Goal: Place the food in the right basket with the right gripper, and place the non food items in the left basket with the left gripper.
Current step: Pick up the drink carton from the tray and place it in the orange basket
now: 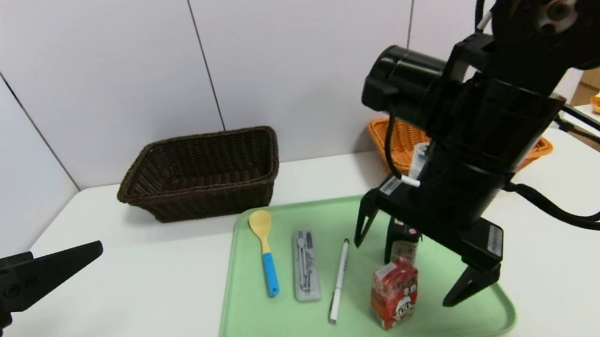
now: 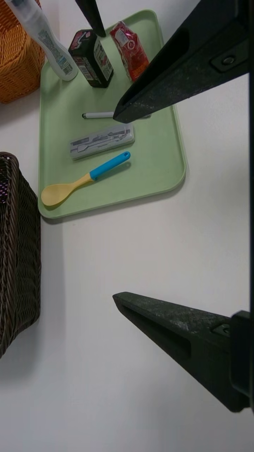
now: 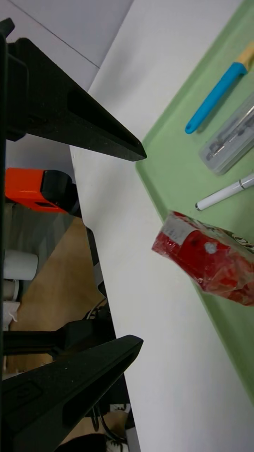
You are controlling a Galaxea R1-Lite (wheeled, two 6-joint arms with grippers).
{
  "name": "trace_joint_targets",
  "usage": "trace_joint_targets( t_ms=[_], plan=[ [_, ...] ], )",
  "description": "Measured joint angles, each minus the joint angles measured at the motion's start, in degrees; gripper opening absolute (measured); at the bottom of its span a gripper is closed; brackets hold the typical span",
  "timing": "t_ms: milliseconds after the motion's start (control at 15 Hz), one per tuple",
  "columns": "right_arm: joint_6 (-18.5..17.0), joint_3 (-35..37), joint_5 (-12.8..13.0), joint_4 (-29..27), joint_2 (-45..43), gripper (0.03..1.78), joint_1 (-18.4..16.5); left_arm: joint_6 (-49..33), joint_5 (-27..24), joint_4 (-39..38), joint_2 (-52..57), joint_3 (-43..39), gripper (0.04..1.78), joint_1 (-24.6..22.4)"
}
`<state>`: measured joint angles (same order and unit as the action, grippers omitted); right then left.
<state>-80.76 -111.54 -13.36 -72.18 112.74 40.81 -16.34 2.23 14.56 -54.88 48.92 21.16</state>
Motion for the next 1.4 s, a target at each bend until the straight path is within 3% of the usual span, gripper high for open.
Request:
trace_joint_targets(
  t_ms=[133, 333, 1067, 1200, 1400],
  plan=[
    [-1.0, 0.0, -1.9, 0.0, 1.9, 1.7, -0.7, 0.0, 0.0, 0.0, 0.0, -0.5, 1.69, 0.0],
    [-1.5, 0.1, -2.4, -0.4, 3.5, 1.7, -1.7, 0.0, -0.1, -0.1, 0.0, -1.6, 1.69, 0.1],
    [-2.4, 0.9, -2.4, -0.3, 7.2, 1.67, -2.3, -0.1, -0.2, -0.1, -0.2, -2.7, 1.69, 0.2],
    [-2.5, 1.2, -2.4, -0.1, 7.8, 1.31, -2.3, -0.4, -0.1, -0.1, -0.2, -2.7, 1.69, 0.2],
    [-2.3, 1.3, -2.3, -0.1, 8.2, 0.92, -2.3, -0.7, 0.0, -0.1, -0.2, -2.7, 1.69, 0.0]
  ],
)
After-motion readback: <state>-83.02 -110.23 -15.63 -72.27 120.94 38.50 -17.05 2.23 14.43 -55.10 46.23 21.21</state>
